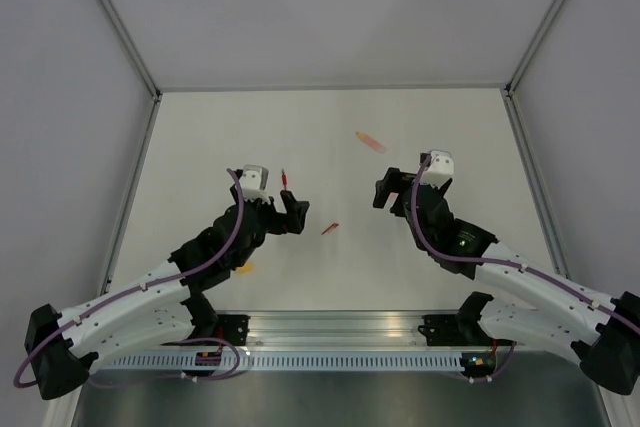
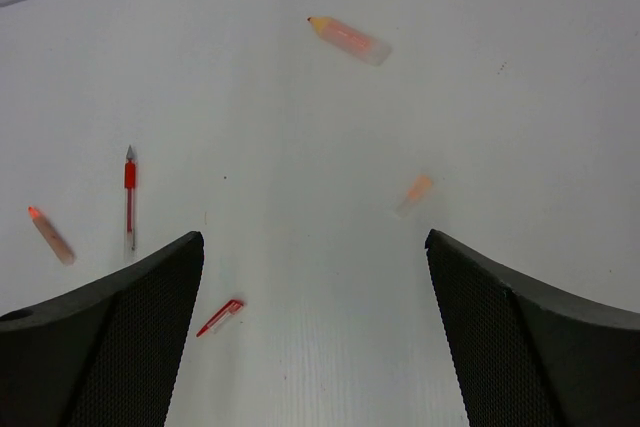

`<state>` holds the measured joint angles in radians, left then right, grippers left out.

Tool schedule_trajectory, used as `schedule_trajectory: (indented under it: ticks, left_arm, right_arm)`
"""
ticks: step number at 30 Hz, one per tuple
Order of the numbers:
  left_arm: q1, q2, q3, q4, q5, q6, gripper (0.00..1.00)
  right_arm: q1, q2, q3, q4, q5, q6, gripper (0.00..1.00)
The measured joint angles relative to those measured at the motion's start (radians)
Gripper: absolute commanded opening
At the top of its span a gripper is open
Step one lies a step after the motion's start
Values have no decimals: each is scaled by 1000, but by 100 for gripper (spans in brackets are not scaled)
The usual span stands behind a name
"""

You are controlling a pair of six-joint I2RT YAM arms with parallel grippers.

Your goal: Insert the pens into the pen caps

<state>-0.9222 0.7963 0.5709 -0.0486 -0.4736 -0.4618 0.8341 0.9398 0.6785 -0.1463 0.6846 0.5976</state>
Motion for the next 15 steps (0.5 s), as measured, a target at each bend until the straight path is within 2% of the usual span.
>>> schedule_trajectory:
  ticks: [10, 15]
  left_arm:
    - [0, -77, -59, 15, -97, -23, 100]
    - [0, -119, -76, 30, -132, -24, 100]
  right_arm:
    - [0, 92, 16, -19, 6, 0, 98]
    - [-7, 151, 19, 37, 4, -79, 92]
